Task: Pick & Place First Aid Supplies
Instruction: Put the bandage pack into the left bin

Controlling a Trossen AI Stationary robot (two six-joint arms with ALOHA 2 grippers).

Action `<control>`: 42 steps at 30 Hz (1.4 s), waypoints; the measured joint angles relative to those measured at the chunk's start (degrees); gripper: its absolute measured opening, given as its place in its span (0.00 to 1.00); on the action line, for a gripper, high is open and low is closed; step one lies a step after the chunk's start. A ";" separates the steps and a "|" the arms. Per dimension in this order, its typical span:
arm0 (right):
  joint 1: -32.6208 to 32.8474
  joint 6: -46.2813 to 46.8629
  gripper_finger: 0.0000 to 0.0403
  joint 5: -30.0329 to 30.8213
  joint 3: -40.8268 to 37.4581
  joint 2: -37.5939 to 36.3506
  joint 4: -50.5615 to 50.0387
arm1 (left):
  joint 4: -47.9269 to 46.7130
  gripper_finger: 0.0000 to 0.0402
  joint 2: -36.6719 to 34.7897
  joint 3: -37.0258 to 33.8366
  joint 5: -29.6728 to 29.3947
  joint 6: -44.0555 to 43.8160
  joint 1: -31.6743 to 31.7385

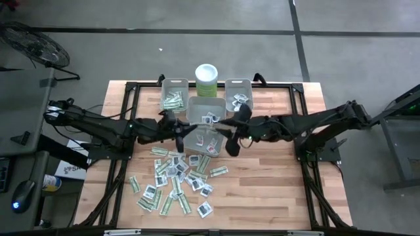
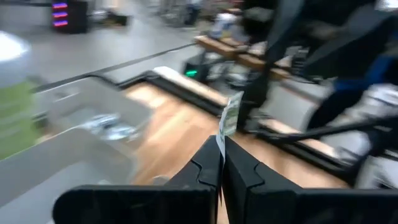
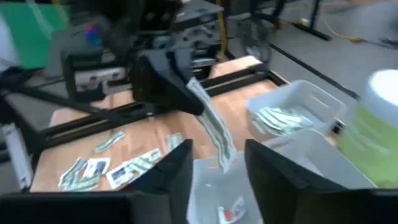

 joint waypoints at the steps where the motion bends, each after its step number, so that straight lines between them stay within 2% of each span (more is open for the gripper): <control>1: -0.46 0.57 0.38 0.38 0.00 -0.76 -1.46 | -1.43 0.00 0.00 0.00 -2.27 -1.01 0.03; 3: -1.26 1.26 0.43 0.38 0.00 -1.93 -4.36 | -4.62 0.00 0.00 0.00 -6.16 -3.37 0.22; 5: -1.87 1.27 0.46 0.33 0.00 -2.97 -6.89 | -8.40 0.00 -0.04 0.00 -6.98 -6.38 1.89; 10: -2.35 1.68 0.47 1.86 0.00 -4.48 -10.52 | -17.07 0.00 -0.04 0.00 2.36 -12.57 10.10; 16: -2.42 3.17 0.47 6.70 0.00 -4.73 -10.92 | -22.85 0.00 -0.04 0.00 13.39 -12.62 22.29; 22: -2.91 6.30 0.47 8.31 0.00 -4.77 -12.16 | -27.29 0.00 -0.04 0.00 22.49 -11.03 34.87; 31: -4.50 10.63 0.47 8.86 0.00 -4.77 -13.96 | -31.42 0.00 0.91 0.02 29.25 -9.36 49.66; 36: -4.60 10.94 0.47 11.27 0.00 -4.77 -14.45 | -33.55 0.00 4.30 0.02 32.72 -8.88 54.40; 42: -4.60 12.39 0.47 12.84 0.00 -4.77 -15.28 | -32.54 0.00 8.49 0.02 36.40 -7.85 57.13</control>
